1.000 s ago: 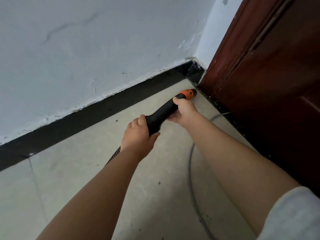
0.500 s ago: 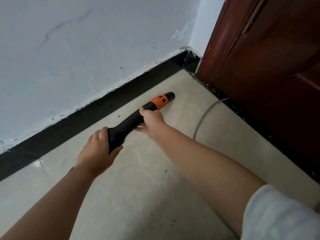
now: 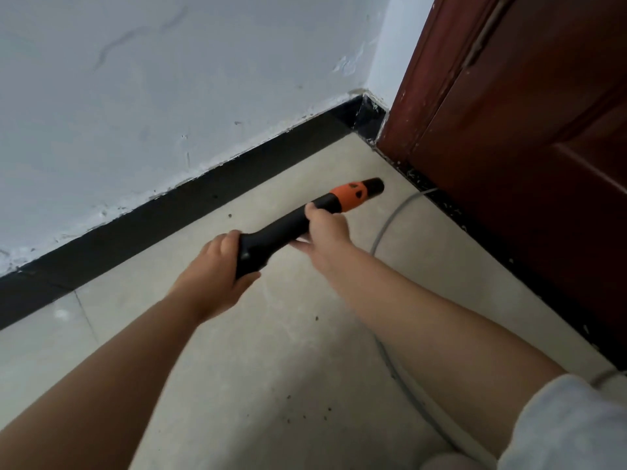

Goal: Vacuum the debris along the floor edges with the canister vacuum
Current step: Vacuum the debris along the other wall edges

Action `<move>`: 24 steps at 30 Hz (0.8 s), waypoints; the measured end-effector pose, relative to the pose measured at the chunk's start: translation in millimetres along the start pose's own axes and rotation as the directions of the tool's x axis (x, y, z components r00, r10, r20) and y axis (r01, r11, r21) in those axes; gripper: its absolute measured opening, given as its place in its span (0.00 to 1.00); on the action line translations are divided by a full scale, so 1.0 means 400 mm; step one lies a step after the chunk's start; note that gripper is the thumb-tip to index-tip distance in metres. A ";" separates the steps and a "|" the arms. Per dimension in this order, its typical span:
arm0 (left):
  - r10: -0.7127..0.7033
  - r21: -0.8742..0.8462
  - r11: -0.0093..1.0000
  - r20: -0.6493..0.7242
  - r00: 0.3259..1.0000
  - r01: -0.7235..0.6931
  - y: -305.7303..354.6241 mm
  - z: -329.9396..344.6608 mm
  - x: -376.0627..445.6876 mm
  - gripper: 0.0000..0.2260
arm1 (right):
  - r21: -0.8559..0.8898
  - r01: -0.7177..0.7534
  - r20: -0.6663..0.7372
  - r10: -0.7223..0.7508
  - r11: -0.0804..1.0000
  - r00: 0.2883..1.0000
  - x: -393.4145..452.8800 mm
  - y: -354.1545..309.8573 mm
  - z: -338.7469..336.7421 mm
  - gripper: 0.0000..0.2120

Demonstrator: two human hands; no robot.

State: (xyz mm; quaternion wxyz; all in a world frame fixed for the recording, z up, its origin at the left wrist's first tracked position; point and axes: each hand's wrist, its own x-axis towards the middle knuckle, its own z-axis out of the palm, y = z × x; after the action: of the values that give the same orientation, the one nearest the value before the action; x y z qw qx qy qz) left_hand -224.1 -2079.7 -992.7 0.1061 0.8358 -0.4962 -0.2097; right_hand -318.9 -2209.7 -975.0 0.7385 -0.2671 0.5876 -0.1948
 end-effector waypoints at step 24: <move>-0.057 -0.118 0.992 -0.042 0.998 0.052 0.089 0.003 0.047 0.26 | 0.053 0.061 -0.043 -0.059 0.997 0.997 0.074 -0.080 -0.005 0.24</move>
State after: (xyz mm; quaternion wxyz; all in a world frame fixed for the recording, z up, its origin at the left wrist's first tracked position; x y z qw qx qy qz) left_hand -244.8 -2113.6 -984.8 0.1600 0.8459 -0.4576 -0.2223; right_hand -312.9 -2252.9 -977.8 0.7271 -0.2603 0.5888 -0.2384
